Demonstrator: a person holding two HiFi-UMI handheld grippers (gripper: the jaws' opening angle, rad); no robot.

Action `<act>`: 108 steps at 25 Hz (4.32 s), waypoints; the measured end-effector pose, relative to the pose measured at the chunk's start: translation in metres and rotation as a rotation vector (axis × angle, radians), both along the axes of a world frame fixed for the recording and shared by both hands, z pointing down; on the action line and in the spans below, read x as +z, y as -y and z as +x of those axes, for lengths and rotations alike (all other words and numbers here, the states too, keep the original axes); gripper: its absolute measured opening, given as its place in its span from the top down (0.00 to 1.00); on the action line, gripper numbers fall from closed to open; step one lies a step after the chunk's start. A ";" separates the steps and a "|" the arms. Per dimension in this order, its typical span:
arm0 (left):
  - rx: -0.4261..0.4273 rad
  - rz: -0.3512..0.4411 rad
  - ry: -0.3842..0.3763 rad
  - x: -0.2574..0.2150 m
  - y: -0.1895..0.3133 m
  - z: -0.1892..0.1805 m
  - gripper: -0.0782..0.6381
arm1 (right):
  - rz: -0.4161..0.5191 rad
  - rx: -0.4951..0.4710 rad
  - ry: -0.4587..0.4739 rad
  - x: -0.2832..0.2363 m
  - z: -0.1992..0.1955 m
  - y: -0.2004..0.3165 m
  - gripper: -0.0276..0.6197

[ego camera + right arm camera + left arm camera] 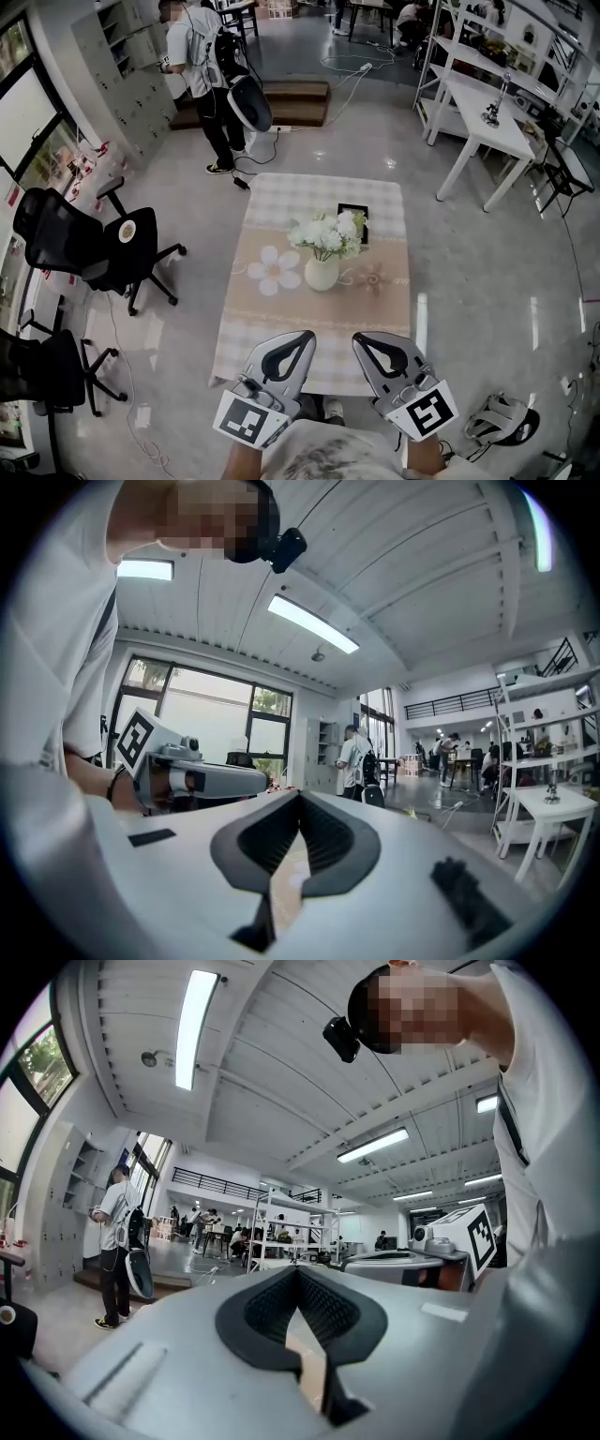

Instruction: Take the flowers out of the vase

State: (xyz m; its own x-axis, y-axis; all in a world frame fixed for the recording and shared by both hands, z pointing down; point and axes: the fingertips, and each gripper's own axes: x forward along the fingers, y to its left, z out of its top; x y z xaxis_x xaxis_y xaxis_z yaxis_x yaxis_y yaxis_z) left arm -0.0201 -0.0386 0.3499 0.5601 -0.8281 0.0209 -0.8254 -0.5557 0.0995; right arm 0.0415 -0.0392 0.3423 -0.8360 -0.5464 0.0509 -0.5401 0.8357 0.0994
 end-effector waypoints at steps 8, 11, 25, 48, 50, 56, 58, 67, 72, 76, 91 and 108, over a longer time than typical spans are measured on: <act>0.031 -0.004 -0.015 0.007 0.039 -0.024 0.88 | -0.015 0.035 -0.016 0.005 -0.021 0.035 0.93; 0.049 -0.032 -0.020 0.013 0.052 -0.030 0.88 | -0.022 0.051 -0.025 0.007 -0.026 0.046 0.93; 0.130 -0.101 -0.026 0.049 0.107 -0.044 0.85 | -0.078 0.136 -0.064 0.030 -0.037 0.087 0.93; 0.181 -0.182 -0.008 0.109 0.164 -0.033 0.73 | -0.161 0.134 -0.092 0.064 -0.031 0.119 0.93; 0.179 -0.193 -0.002 0.117 0.169 -0.032 0.72 | -0.169 0.120 -0.093 0.070 -0.033 0.124 0.93; 0.178 -0.227 0.009 0.137 0.181 -0.027 0.68 | -0.186 0.095 -0.089 0.079 -0.034 0.135 0.93; 0.174 -0.242 0.003 0.142 0.186 -0.026 0.66 | -0.194 0.093 -0.093 0.081 -0.033 0.137 0.93; 0.161 -0.277 -0.002 0.163 0.201 -0.023 0.59 | -0.222 0.106 -0.099 0.091 -0.026 0.142 0.93; 0.157 -0.285 -0.002 0.171 0.208 -0.020 0.55 | -0.226 0.112 -0.105 0.094 -0.021 0.143 0.93; 0.156 -0.287 -0.008 0.174 0.215 -0.018 0.54 | -0.236 0.119 -0.105 0.096 -0.018 0.145 0.93; 0.128 -0.265 -0.024 0.179 0.236 -0.016 0.54 | -0.260 0.138 -0.115 0.107 -0.009 0.147 0.93; 0.061 -0.207 -0.010 0.173 0.243 -0.021 0.75 | -0.274 0.150 -0.113 0.109 -0.005 0.151 0.93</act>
State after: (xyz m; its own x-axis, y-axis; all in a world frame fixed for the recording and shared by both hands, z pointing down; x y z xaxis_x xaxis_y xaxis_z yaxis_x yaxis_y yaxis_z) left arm -0.0407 -0.2816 0.5232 0.6104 -0.7709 0.1818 -0.7890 -0.5718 0.2247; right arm 0.0361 -0.1897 0.4515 -0.7278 -0.6162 0.3010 -0.6576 0.7516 -0.0514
